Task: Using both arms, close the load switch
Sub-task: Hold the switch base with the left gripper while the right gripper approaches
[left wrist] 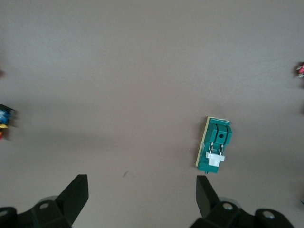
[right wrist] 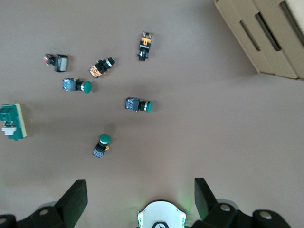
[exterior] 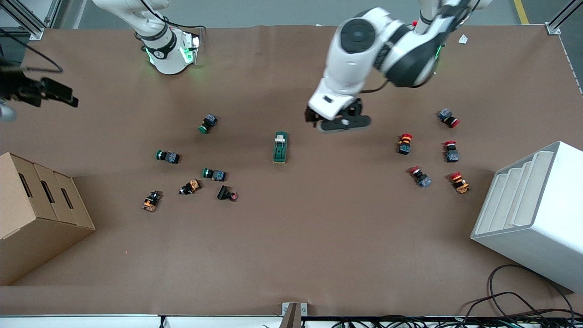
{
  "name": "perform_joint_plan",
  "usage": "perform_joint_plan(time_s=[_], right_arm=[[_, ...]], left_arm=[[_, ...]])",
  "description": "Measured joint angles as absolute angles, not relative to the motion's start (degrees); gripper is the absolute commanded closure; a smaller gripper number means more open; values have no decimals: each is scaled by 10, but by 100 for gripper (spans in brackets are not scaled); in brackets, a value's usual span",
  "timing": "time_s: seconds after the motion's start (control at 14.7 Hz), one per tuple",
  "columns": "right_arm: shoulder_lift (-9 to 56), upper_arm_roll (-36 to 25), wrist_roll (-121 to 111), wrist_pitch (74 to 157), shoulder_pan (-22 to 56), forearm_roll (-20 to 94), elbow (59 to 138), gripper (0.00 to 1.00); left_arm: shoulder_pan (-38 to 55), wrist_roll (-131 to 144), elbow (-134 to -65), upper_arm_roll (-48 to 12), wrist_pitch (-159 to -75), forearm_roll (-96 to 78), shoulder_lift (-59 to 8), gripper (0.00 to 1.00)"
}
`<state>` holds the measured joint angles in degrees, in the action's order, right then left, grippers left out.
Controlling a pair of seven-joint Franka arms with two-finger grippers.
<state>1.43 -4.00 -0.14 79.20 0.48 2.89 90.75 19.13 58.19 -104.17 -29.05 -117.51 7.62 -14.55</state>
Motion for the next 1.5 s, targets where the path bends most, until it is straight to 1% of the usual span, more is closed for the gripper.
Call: perform_joint_plan(time_s=[0.14,0.27,0.48,0.61,0.88,1.02,1.23,1.36,1.5], right_arm=[[61,-42,-5,812,-2,27,907,0],[85,-43,-8,822,-7,20,905,0],[85,-41,7,823,-5,21,901,0],[84,-36,76,826,4,42,901,0],[85,-30,270,859,73,94,928,0],[87,-28,350,905,116,118,962,0],[92,-27,423,1000,171,165,1024,0],[95,-26,456,1079,206,188,1068,0],[101,-26,485,1135,246,193,1099,0]], left_arm=[[240,651,-1047,-291,-1201,136,-182,1],[279,708,-1048,-291,-1235,189,-217,1],[323,801,-1049,-291,-1273,301,-269,1],[346,882,-1050,-291,-1291,389,-303,1],[390,1051,-1049,-291,-1304,546,-353,1],[413,1125,-1055,-291,-1301,631,-365,1],[423,1198,-1077,-290,-1297,727,-371,1],[427,1230,-1091,-290,-1270,785,-377,1],[429,1277,-1097,-289,-1253,843,-392,1]])
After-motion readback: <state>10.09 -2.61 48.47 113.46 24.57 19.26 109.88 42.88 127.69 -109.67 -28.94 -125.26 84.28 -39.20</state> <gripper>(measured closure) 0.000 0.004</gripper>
